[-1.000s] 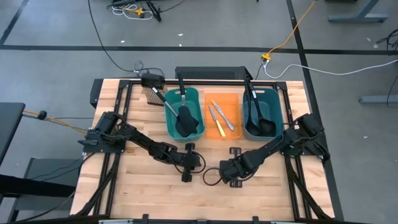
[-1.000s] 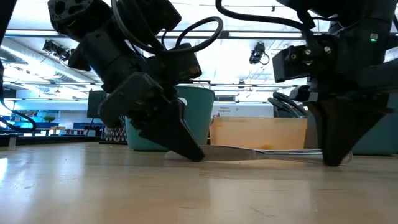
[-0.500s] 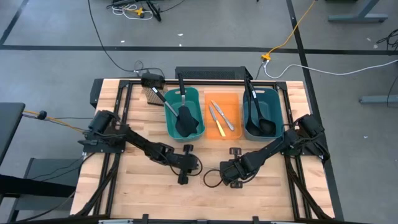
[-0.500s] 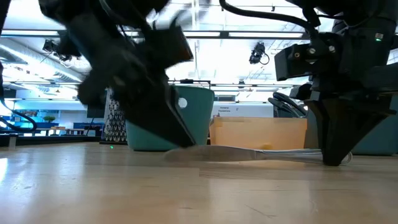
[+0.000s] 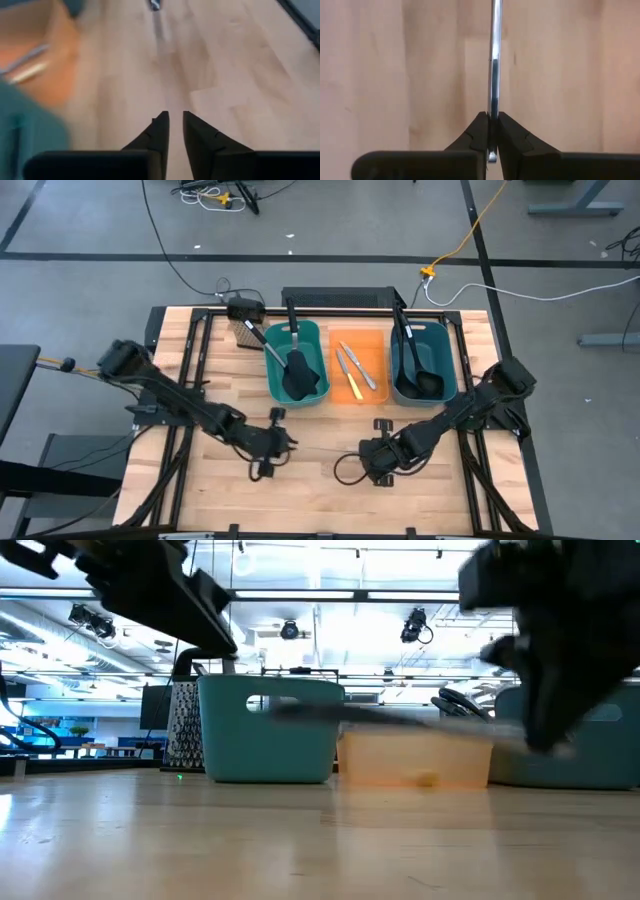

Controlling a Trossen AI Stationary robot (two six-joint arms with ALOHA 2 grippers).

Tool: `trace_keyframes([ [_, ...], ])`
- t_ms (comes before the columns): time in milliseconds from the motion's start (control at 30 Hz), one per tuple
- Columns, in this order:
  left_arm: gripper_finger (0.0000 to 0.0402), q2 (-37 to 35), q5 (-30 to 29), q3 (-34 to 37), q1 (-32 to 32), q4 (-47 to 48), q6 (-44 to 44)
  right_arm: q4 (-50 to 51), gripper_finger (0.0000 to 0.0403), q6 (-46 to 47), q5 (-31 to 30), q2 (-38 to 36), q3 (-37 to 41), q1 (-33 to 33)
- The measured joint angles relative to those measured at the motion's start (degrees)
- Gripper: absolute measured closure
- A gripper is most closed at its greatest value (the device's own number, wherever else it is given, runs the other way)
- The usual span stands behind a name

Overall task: Pick & Place Kitchen Items
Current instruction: Put the silver table knife into the orange bin

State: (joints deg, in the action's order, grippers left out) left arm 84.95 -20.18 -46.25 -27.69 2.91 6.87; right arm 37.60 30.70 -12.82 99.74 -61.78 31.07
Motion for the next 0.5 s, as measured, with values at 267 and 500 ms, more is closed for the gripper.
trace_keyframes([
  [267, 0.0395, -17.6, -1.3, 14.5, 1.5, -11.7, -3.5, -5.2, 0.0376, -6.3, -4.9, -10.7, -0.1, 0.7],
  [500, 0.0397, -34.8, 0.3, 32.1, 7.2, -29.9, -2.8, -4.8, 0.0376, -9.4, -10.8, -18.5, -0.1, 0.6],
])
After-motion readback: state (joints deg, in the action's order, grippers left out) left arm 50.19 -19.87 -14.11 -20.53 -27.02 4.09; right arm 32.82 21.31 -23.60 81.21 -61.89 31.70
